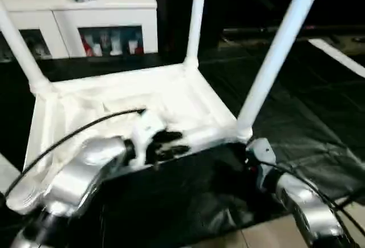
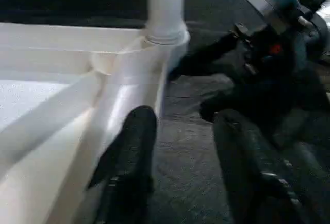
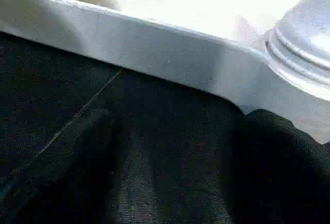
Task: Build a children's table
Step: Rotate leg to tighten
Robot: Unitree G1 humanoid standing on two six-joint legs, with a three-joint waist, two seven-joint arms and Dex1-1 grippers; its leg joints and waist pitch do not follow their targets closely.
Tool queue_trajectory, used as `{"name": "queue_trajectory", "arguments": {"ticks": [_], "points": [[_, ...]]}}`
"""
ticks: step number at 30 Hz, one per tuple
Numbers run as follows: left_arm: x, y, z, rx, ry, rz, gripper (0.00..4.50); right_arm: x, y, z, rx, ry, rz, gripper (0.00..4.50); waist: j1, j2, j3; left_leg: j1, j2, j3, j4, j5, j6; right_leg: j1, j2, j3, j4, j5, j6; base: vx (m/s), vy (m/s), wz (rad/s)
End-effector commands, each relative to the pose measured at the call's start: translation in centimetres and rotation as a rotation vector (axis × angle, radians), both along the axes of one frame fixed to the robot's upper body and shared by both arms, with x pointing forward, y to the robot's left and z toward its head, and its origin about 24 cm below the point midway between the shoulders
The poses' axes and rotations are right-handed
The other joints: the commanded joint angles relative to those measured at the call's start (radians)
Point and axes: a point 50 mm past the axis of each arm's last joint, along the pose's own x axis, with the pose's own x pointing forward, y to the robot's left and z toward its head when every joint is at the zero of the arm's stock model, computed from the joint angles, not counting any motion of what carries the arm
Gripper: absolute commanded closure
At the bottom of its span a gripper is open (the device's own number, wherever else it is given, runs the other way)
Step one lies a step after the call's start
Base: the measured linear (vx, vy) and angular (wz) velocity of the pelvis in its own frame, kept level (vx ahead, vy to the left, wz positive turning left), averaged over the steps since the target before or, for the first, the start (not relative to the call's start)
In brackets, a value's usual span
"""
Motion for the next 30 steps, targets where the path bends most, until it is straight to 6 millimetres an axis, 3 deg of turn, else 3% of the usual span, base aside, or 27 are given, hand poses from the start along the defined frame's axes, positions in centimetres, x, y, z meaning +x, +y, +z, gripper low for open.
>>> {"name": "queue_trajectory", "arguments": {"ticks": [1, 3, 8, 10, 11, 14, 15, 16, 17, 18, 19, 20, 21, 22, 23, 24, 25, 28, 30], "points": [[0.1, -0.2, 0.0, 0.011, 0.025, -0.025, 2.22, 0.2, -1.7, -0.8, -0.042, 0.028, -0.043, 0.00, -0.001, 0.007, -0.040, 0.006, 0.071, -0.026, -0.099, -0.291, -0.010, 0.020, -0.063, 0.030, -0.091, -0.247, -0.207, 0.000, 0.000, 0.00], [0.5, -0.3, -0.4, 0.063, 0.026, -0.020, 1.94, 0.5, -2.3, -1.1, -0.041, 0.037, -0.033, 0.00, -0.002, 0.007, -0.041, 0.007, 0.070, -0.022, -0.097, -0.288, 0.003, 0.016, -0.059, 0.029, -0.092, -0.243, -0.221, 0.000, 0.000, 0.00], [2.2, -0.3, -1.3, 0.173, 0.014, 0.030, 1.94, 1.0, -4.0, -1.0, -0.060, 0.044, 0.081, 0.00, 0.002, 0.009, -0.042, 0.013, 0.074, -0.019, -0.094, -0.308, 0.015, 0.013, -0.060, 0.028, -0.095, -0.263, -0.238, 0.000, 0.000, 0.00], [2.6, -0.4, -1.3, 0.165, 0.005, 0.053, 1.94, 1.2, -4.0, -0.8, -0.039, 0.023, 0.072, 0.00, 0.006, 0.009, -0.045, 0.011, 0.075, -0.017, -0.094, -0.284, 0.025, 0.016, -0.058, 0.026, -0.092, -0.217, -0.254, 0.000, 0.000, 0.00], [2.9, -0.4, -1.2, 0.153, 0.001, 0.083, 1.94, 1.2, -3.8, -0.7, 0.033, -0.009, 0.039, 0.00, 0.008, 0.015, -0.049, 0.009, 0.079, -0.016, -0.096, -0.256, 0.036, 0.019, -0.059, 0.024, -0.085, -0.150, -0.268, 0.000, 0.000, 0.00], [2.9, -0.3, -1.2, 0.144, 0.008, 0.100, 1.94, 1.2, -3.6, -0.5, 0.092, -0.032, 0.031, 0.00, 0.011, 0.014, -0.057, 0.003, 0.082, -0.014, -0.094, -0.184, 0.065, 0.027, -0.060, 0.021, -0.075, -0.025, -0.293, 0.000, 0.000, 0.00], [2.8, -0.1, -1.2, 0.135, 0.003, 0.091, 1.94, -0.2, -1.7, 8.6, 0.179, -0.259, 0.084, 0.00, 0.032, 0.012, -0.046, 0.004, 0.082, -0.015, -0.099, -0.116, 0.085, 0.040, -0.053, 0.024, -0.085, 0.053, -0.253, 0.000, 0.000, 0.00], [2.8, -0.1, -1.2, 0.135, 0.003, 0.091, 1.94, -0.2, -1.7, 8.6, 0.179, -0.259, 0.084, 0.00, 0.046, 0.010, -0.041, 0.014, 0.090, -0.021, -0.096, -0.060, 0.092, 0.041, -0.051, 0.031, -0.076, 0.136, -0.230, 0.000, 0.000, 0.00], [2.5, 0.0, -1.2, 0.122, 0.011, 0.084, 1.94, -1.7, -0.2, 12.1, 0.199, -0.296, 0.137, 0.00, 0.042, 0.009, -0.059, 0.011, 0.088, -0.020, -0.093, -0.014, 0.122, 0.043, -0.054, 0.021, -0.057, 0.208, -0.217, 0.000, 0.000, 0.00], [2.2, 0.2, -1.2, 0.115, 0.012, 0.077, 1.94, -1.6, 0.3, 13.0, 0.191, -0.295, 0.149, 0.00, 0.051, 0.020, -0.059, 0.011, 0.087, -0.022, -0.096, 0.020, 0.129, 0.044, -0.056, 0.020, -0.062, 0.193, -0.201, 0.000, 0.000, 0.00], [2.2, 0.2, -1.2, 0.115, 0.012, 0.077, 1.94, -1.6, 0.3, 13.0, 0.191, -0.295, 0.149, 0.00, 0.032, 0.024, -0.055, 0.010, 0.085, -0.015, -0.104, -0.050, 0.126, 0.031, -0.059, 0.017, -0.070, 0.092, -0.216, 0.000, 0.000, 0.00], [2.2, 0.4, -1.2, 0.116, 0.011, 0.076, 1.94, -1.1, 0.5, 13.1, 0.181, -0.292, 0.149, 0.00, 0.031, 0.029, -0.050, 0.013, 0.084, -0.011, -0.108, -0.112, 0.112, 0.022, -0.059, 0.018, -0.080, 0.008, -0.226, 0.000, 0.000, 0.00], [2.2, 0.5, -1.3, 0.118, 0.015, 0.079, 1.94, -0.5, 0.9, 13.1, 0.157, -0.290, 0.135, 0.00, 0.027, 0.030, -0.041, 0.022, 0.087, -0.005, -0.110, -0.224, 0.066, 0.009, -0.060, 0.023, -0.099, -0.144, -0.232, 0.000, 0.000, 0.00], [2.2, 0.6, -1.4, 0.125, 0.014, 0.079, 1.94, 0.2, 1.7, 13.1, 0.136, -0.286, 0.124, 0.00, 0.025, 0.022, -0.037, 0.023, 0.086, -0.003, -0.113, -0.269, 0.042, 0.005, -0.059, 0.025, -0.104, -0.210, -0.228, 0.000, 0.000, 0.00], [2.2, 0.6, -1.5, 0.131, 0.015, 0.079, 1.94, 0.6, 2.2, 13.1, 0.122, -0.285, 0.117, 0.00, 0.025, 0.018, -0.034, 0.026, 0.082, -0.003, -0.116, -0.327, -0.001, -0.003, -0.059, 0.027, -0.112, -0.313, -0.203, 0.000, 0.000, 0.00], [2.2, 0.6, -1.6, 0.140, 0.009, 0.072, 1.94, 0.9, 3.0, 13.2, 0.133, -0.297, 0.156, 0.00, 0.024, 0.009, -0.036, 0.021, 0.081, -0.007, -0.117, -0.345, -0.022, -0.005, -0.061, 0.029, -0.112, -0.367, -0.175, 0.000, 0.000, 0.00], [2.2, 0.4, -1.5, 0.144, -0.001, 0.065, 1.94, 0.8, 3.6, 13.6, 0.146, -0.303, 0.181, 0.00, 0.024, 0.005, -0.037, 0.022, 0.082, -0.007, -0.116, -0.342, -0.027, -0.007, -0.062, 0.030, -0.114, -0.372, -0.163, 0.000, 0.000, 0.00], [2.2, -0.3, -1.2, 0.118, -0.001, 0.042, 1.94, -0.2, 3.9, 14.5, 0.159, -0.282, 0.198, 0.00, 0.039, 0.016, -0.044, 0.015, 0.087, -0.005, -0.120, -0.220, -0.017, 0.002, -0.054, 0.032, -0.098, -0.172, -0.156, 0.000, 0.000, 0.00], [2.1, -0.7, -1.3, 0.120, 0.005, 0.018, 1.94, -0.9, 3.6, 14.8, 0.149, -0.264, 0.222, 0.00, 0.054, 0.016, -0.047, 0.013, 0.087, -0.002, -0.116, -0.136, 0.006, 0.009, -0.053, 0.029, -0.087, -0.029, -0.161, 0.000, 0.000, 0.00]]}}
